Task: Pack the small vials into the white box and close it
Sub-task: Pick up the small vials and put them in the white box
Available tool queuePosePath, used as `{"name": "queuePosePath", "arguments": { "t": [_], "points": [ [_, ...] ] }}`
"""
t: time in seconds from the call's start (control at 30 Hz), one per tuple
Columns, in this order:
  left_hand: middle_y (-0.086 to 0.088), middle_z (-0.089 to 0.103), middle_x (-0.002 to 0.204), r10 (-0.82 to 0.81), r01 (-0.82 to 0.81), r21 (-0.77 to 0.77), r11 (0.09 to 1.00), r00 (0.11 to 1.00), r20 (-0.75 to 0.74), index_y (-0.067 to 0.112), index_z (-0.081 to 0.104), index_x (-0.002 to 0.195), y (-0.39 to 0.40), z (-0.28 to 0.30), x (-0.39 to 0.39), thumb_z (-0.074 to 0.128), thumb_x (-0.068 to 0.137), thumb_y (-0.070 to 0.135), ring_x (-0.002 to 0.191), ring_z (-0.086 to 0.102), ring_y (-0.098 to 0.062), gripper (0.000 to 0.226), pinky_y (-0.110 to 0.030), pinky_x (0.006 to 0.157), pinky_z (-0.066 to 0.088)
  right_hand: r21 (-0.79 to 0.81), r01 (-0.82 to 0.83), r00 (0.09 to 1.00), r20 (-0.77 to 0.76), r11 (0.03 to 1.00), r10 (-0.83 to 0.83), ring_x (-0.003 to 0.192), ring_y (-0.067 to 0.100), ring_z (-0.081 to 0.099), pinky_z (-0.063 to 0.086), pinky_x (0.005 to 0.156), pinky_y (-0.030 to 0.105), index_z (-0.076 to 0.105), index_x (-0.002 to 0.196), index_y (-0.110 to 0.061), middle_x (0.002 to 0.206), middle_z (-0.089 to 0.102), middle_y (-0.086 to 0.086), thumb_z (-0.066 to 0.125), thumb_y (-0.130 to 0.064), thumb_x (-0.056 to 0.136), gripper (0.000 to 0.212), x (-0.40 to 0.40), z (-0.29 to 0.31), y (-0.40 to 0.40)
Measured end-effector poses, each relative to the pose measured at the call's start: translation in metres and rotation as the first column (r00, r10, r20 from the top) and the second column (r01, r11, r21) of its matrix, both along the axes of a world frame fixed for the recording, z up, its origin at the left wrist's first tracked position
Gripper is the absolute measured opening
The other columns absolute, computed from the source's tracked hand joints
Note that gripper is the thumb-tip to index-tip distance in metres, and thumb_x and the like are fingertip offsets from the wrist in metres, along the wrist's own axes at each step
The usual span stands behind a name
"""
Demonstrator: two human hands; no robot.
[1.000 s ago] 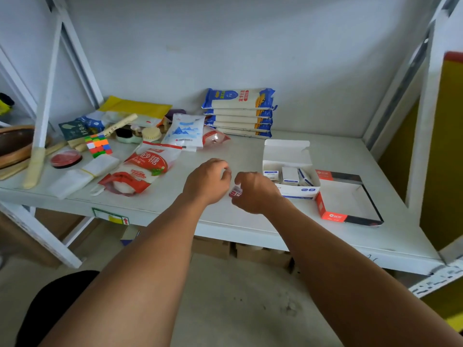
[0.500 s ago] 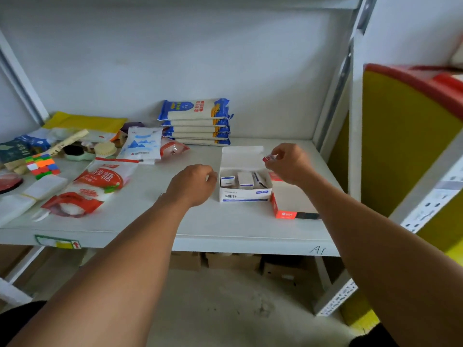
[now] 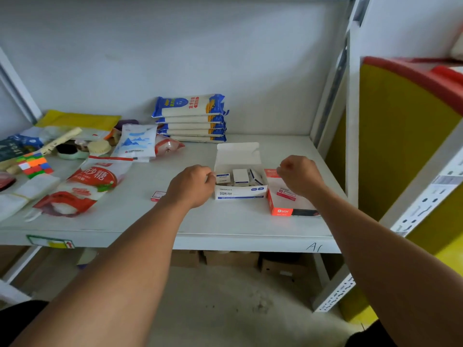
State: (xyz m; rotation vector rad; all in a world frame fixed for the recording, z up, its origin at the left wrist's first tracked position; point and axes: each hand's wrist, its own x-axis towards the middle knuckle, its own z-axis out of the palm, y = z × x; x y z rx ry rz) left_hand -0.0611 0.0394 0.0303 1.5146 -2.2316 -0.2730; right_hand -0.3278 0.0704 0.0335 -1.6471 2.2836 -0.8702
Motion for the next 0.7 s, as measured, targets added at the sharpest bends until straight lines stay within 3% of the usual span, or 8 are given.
{"name": "queuePosePath", "arguments": {
  "t": [0.1, 0.33, 0.57, 0.7],
  "points": [
    [-0.006, 0.066, 0.104, 0.024, -0.024, -0.011, 1.0, 0.999, -0.023, 0.013, 0.067, 0.097, 0.003, 0.002, 0.009, 0.044, 0.096, 0.029, 0.088, 0.06, -0.025, 0.028, -0.039, 0.076, 0.053, -0.09, -0.136, 0.99, -0.048, 0.987, 0.132, 0.092, 0.022, 0.063, 0.051, 0.079, 0.032, 0.071, 0.104, -0.017, 0.102, 0.07, 0.002, 0.061, -0.029, 0.086, 0.024, 0.045, 0.006, -0.008],
    [-0.005, 0.065, 0.102, 0.148, -0.149, -0.056, 0.987, 0.989, -0.027, 0.013, 0.066, 0.103, 0.003, 0.003, 0.065, 0.043, 0.097, 0.032, 0.089, 0.061, -0.025, 0.03, -0.034, 0.076, 0.052, -0.01, -0.443, 0.877, -0.213, 0.896, 0.431, 0.103, 0.023, 0.061, 0.051, 0.086, 0.034, 0.063, 0.12, -0.018, 0.115, 0.066, 0.003, 0.061, -0.034, 0.088, 0.036, 0.162, 0.004, -0.029],
    [-0.002, 0.066, 0.1, 0.249, -0.251, -0.066, 0.966, 0.968, -0.038, 0.014, 0.063, 0.102, -0.002, -0.012, 0.123, 0.043, 0.098, 0.029, 0.084, 0.058, -0.014, 0.025, -0.025, 0.067, 0.04, 0.164, -0.497, 0.825, -0.217, 0.852, 0.522, 0.112, 0.023, 0.059, 0.051, 0.094, 0.04, 0.054, 0.132, -0.021, 0.127, 0.062, 0.004, 0.063, -0.045, 0.087, 0.051, 0.236, -0.025, -0.052],
    [-0.003, 0.067, 0.102, 0.238, -0.24, -0.079, 0.968, 0.97, -0.042, 0.014, 0.062, 0.101, -0.006, -0.024, 0.132, 0.043, 0.097, 0.032, 0.087, 0.063, -0.018, 0.026, -0.023, 0.064, 0.043, 0.177, -0.513, 0.8, -0.257, 0.84, 0.542, 0.102, 0.023, 0.061, 0.054, 0.087, 0.038, 0.057, 0.125, -0.018, 0.117, 0.065, 0.004, 0.064, -0.044, 0.087, 0.046, 0.256, -0.041, -0.057]
  ]
}}
